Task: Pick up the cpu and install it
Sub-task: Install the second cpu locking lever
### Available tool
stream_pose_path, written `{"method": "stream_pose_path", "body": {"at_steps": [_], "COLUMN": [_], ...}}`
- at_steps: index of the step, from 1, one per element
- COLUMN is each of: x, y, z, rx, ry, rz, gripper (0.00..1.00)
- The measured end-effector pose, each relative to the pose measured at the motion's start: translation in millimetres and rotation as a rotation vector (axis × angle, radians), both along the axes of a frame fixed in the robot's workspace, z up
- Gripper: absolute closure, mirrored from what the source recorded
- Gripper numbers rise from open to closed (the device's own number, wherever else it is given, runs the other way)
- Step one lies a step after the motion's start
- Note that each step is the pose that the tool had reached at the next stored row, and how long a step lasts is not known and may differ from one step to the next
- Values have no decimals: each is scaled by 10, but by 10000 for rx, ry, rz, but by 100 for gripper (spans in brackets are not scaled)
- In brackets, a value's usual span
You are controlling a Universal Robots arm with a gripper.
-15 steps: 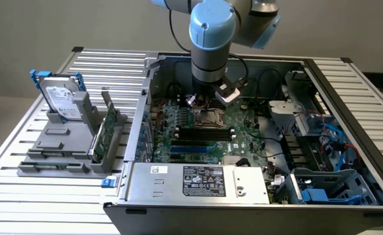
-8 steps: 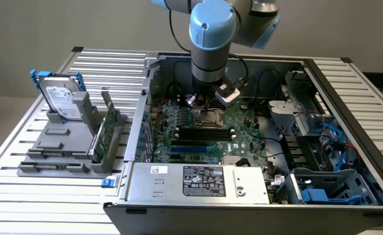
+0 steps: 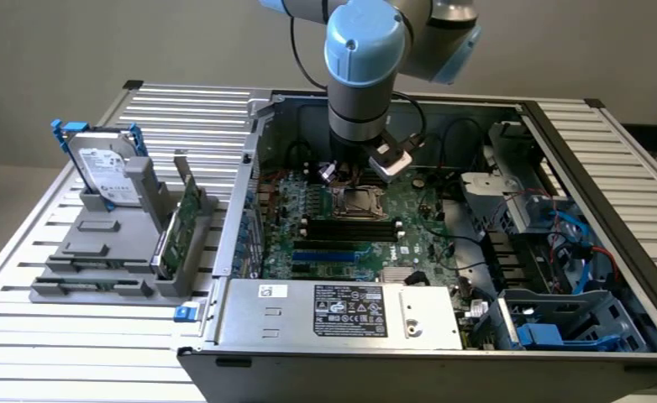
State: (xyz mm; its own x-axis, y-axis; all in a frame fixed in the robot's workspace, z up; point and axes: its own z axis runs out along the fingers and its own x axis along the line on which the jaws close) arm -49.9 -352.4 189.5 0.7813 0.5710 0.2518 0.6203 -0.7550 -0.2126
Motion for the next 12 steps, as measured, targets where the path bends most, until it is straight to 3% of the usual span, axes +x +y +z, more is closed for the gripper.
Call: {"method": "stream_pose_path", "body": {"at_steps": [12], "x": [0], "y": [0], "z": [0], "rx": [0], "ry": [0], "rz": [0], "gripper": [89]}}
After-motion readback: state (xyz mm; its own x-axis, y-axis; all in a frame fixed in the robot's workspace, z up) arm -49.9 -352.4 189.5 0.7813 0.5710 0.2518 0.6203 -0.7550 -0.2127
